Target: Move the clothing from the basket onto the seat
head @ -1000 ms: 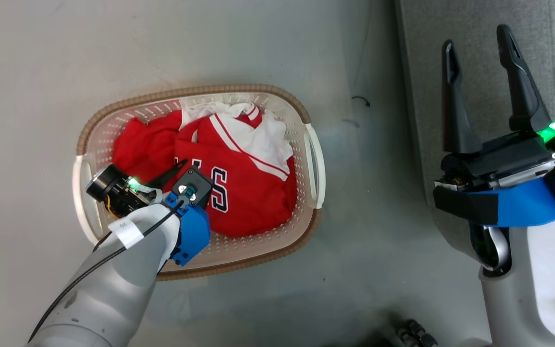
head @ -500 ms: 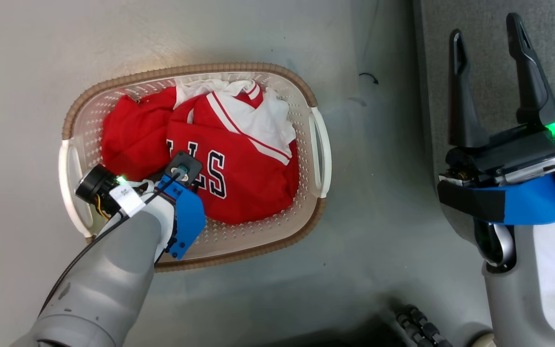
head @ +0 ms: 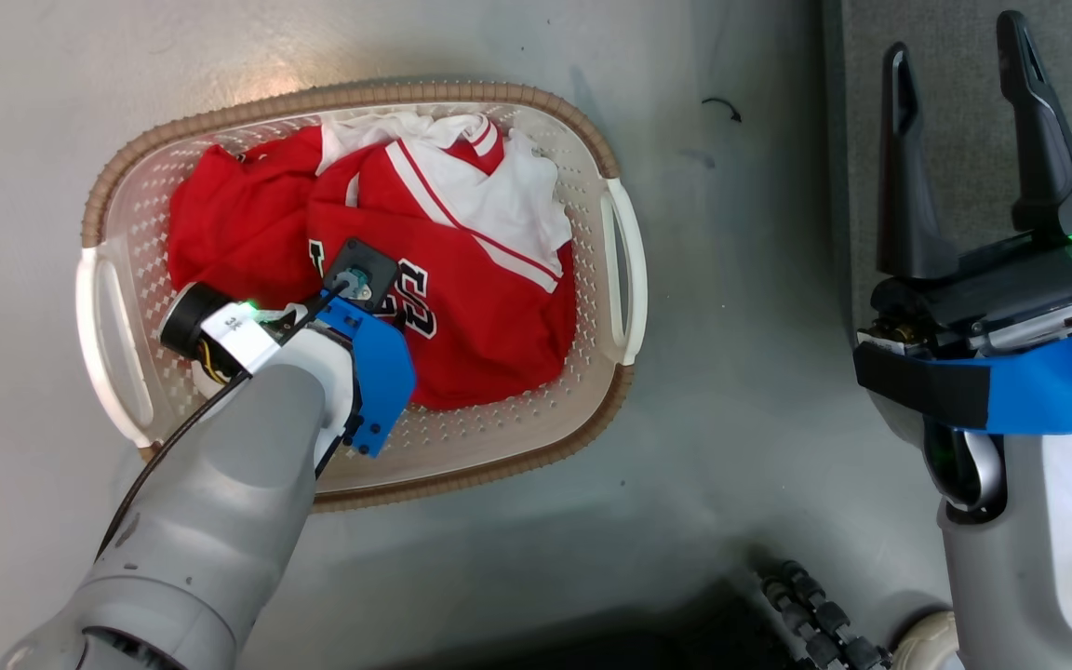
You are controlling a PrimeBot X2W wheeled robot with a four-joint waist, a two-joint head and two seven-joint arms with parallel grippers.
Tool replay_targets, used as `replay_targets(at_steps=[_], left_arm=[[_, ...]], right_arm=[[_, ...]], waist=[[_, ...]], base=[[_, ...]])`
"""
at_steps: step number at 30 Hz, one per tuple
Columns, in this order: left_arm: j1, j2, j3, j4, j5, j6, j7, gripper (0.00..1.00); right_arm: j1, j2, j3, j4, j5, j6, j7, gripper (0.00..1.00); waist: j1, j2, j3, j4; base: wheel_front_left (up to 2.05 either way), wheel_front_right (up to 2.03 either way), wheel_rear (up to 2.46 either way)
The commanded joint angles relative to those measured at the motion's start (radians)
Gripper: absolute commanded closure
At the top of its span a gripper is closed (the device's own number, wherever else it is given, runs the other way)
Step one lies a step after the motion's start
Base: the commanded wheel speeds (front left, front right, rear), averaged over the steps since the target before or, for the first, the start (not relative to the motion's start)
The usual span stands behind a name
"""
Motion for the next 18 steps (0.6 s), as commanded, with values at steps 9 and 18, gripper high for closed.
replay_targets(at_steps=[9,18], left_arm=[[-0.052,0.011,-0.058,-0.007,-0.053,-0.001,-0.053,0.52],[-0.062,0.0,-0.104,0.005,-0.079,-0.001,-0.105,1.0]], right_arm=[[-0.009,-0.004,-0.007,-0.016,-0.007,0.0,-0.003,0.0],[-0.019,-0.004,-0.007,-0.005,-0.014,0.0,-0.003,0.0]], waist=[[-0.0001,0.0,0.036,-0.001],[-0.0001,0.0,0.031,0.006]], base=[[0.0,0.0,0.0],[0.0,0.0,0.0]])
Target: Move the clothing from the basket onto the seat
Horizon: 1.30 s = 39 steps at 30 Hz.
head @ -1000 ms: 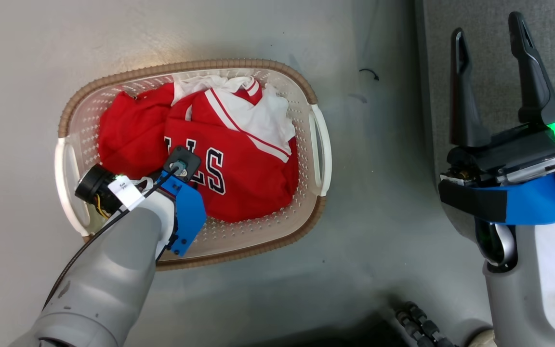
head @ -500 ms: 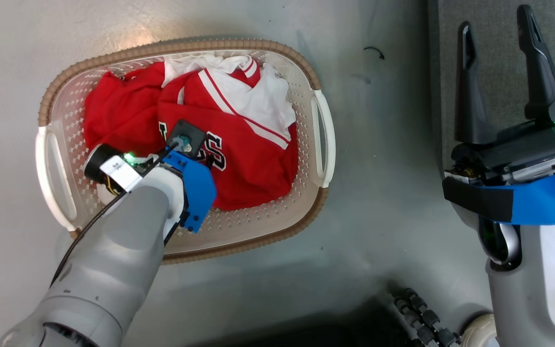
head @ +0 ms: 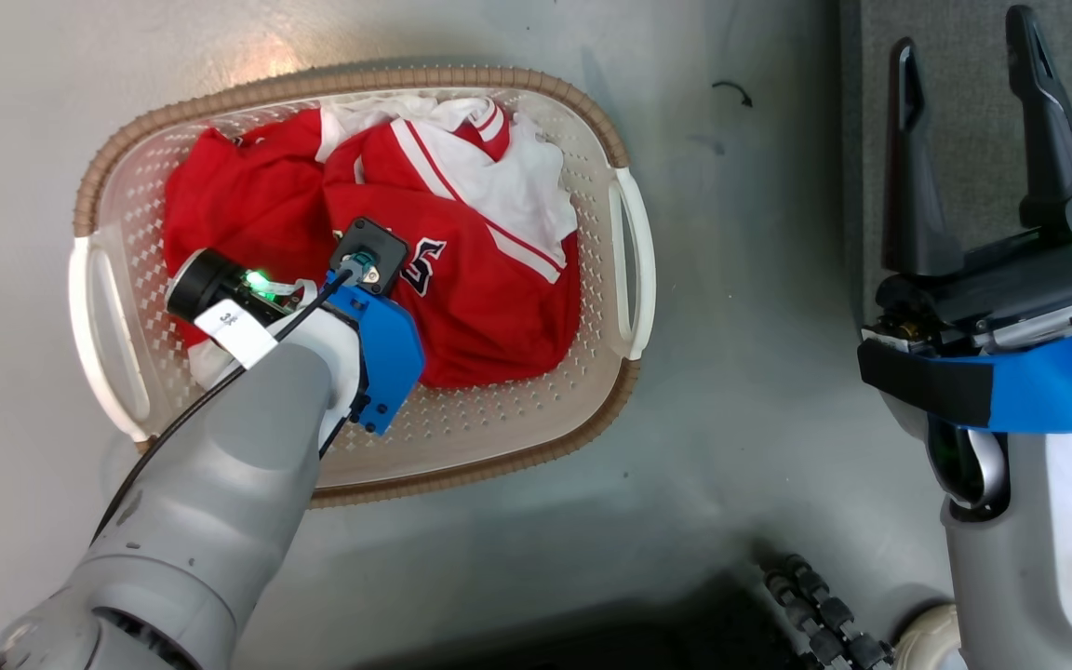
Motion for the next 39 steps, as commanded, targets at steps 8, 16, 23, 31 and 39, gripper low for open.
replay_targets(at_steps=[8,16,23,31,39], left_arm=[[0.009,-0.014,-0.033,-0.008,-0.053,-0.001,-0.062,1.0],[0.053,-0.026,-0.074,-0.017,-0.085,-0.001,-0.137,1.0],[0.107,-0.026,-0.068,-0.033,-0.158,-0.001,-0.187,1.0],[0.16,-0.007,-0.044,-0.065,-0.231,-0.001,-0.215,1.0],[0.21,0.028,0.034,-0.178,-0.237,0.009,-0.217,1.0]], right_arm=[[0.001,-0.004,0.0,0.016,-0.007,0.0,-0.003,0.0],[0.032,-0.004,0.003,0.053,-0.012,0.0,-0.003,0.0],[0.059,-0.004,0.01,0.087,-0.011,0.0,-0.003,0.0],[0.118,-0.004,0.003,0.123,-0.021,0.0,-0.003,0.0],[0.184,-0.004,-0.011,0.145,-0.025,0.0,-0.003,0.0]], waist=[[-0.0001,0.0,-0.069,0.013],[-0.0001,0.0,-0.189,0.04],[-0.0001,0.0,-0.317,0.057],[-0.0001,0.0,-0.465,0.075],[-0.0001,0.0,-0.615,0.089]], base=[[0.0,0.0,0.0],[0.0,0.0,0.0],[0.0,0.0,0.0],[0.0,0.0,0.0],[0.0,0.0,0.0]])
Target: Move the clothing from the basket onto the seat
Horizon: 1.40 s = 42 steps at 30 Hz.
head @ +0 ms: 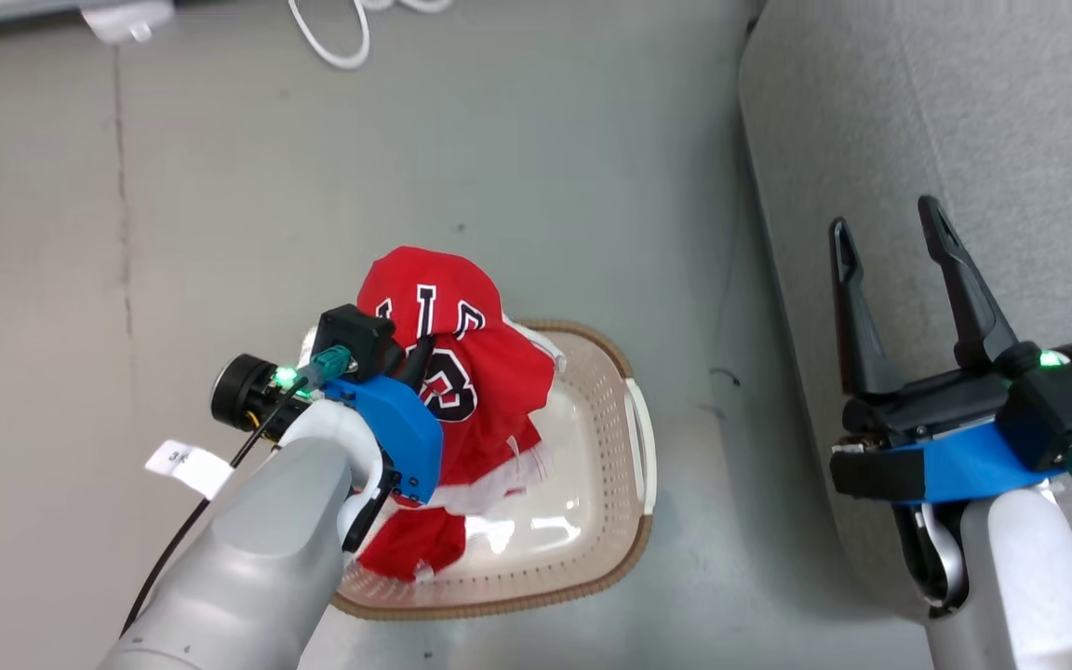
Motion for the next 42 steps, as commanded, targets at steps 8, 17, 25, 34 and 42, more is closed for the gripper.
replay_targets(at_steps=[8,17,25,34,42], left_arm=[[0.062,0.035,0.122,-0.175,0.071,0.032,-0.005,1.0],[0.096,0.032,0.228,-0.325,0.136,0.025,-0.005,1.0],[0.091,0.011,0.261,-0.419,0.173,0.015,-0.005,1.0],[0.076,-0.006,0.226,-0.496,0.185,0.006,-0.004,1.0],[0.095,-0.002,0.195,-0.531,0.182,0.003,0.01,1.0]], right_arm=[[0.076,-0.004,-0.004,0.025,-0.001,0.0,-0.003,0.0],[0.146,-0.004,-0.004,0.039,0.008,0.0,-0.003,0.0],[0.192,-0.004,-0.011,0.041,0.007,0.0,-0.003,0.0],[0.223,-0.004,-0.011,0.039,0.007,0.0,-0.003,0.0],[0.229,-0.004,0.001,0.024,0.007,0.0,-0.003,0.0]], waist=[[0.0002,-0.0001,-0.18,0.026],[0.0002,-0.0001,-0.291,0.027],[0.0002,-0.0001,-0.348,0.033],[0.0002,-0.0001,-0.386,0.051],[0.0002,-0.0001,-0.396,0.064]], base=[[0.0,0.0,0.0],[0.0,0.0,0.0],[0.0,0.0,0.0],[0.0,0.0,0.0],[0.0,0.0,0.0]])
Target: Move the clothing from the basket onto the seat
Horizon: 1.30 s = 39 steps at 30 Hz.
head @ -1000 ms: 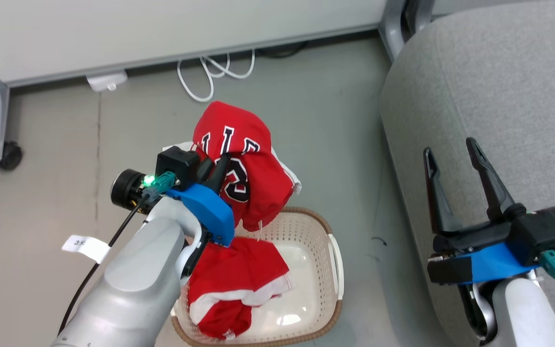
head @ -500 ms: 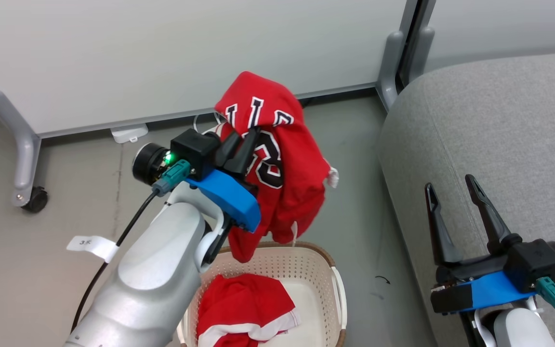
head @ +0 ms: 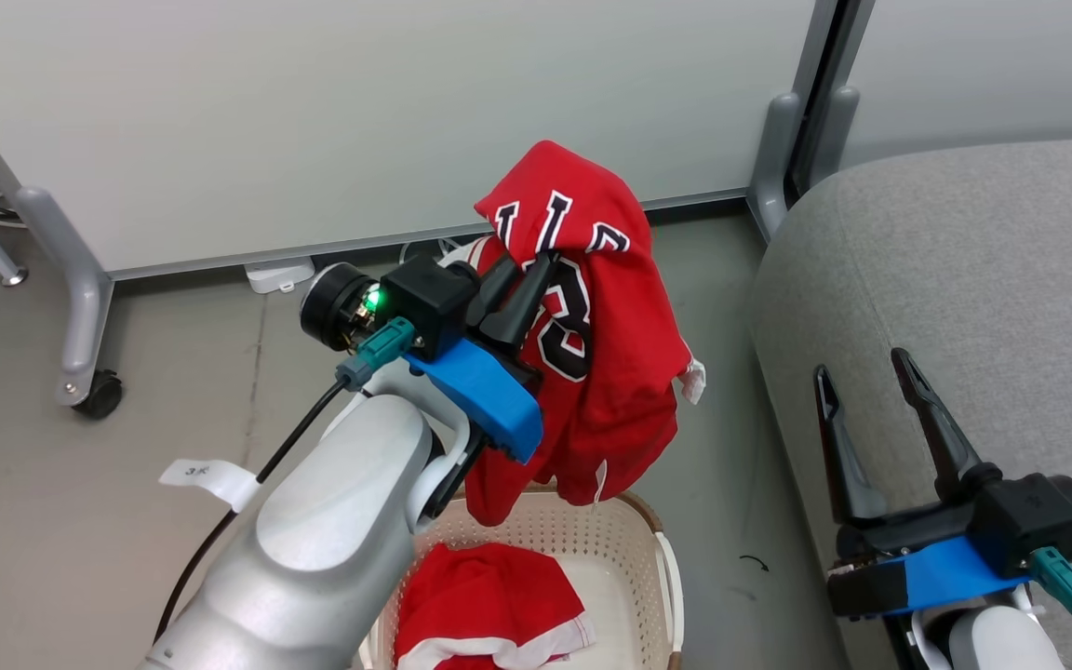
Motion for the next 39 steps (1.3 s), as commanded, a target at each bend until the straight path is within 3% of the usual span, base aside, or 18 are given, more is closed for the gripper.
replay_targets(at_steps=[1,8,19,39], left_arm=[[0.007,0.005,-0.001,-0.006,-0.004,-0.003,0.002,1.0],[0.006,0.008,-0.012,-0.018,-0.006,0.003,0.006,1.0],[-0.021,-0.008,-0.032,-0.027,0.0,0.006,0.003,1.0],[-0.041,-0.044,-0.094,-0.04,-0.011,0.002,-0.005,1.0]], right_arm=[[0.011,-0.004,0.005,-0.01,-0.001,0.0,-0.003,0.0],[-0.044,-0.005,0.085,-0.04,0.0,0.0,-0.003,0.0],[-0.198,-0.031,0.242,0.076,-0.017,0.0,-0.002,0.0],[-0.3,-0.003,0.278,0.341,-0.006,0.0,-0.002,0.0]], waist=[[0.0001,-0.0001,-0.001,0.003],[0.0001,-0.0001,0.009,0.015],[0.0001,-0.0001,0.028,0.045],[0.0001,-0.0001,0.042,0.096]], base=[[0.0,0.0,0.0],[0.0,0.0,0.0],[0.0,0.0,0.0],[0.0,0.0,0.0]])
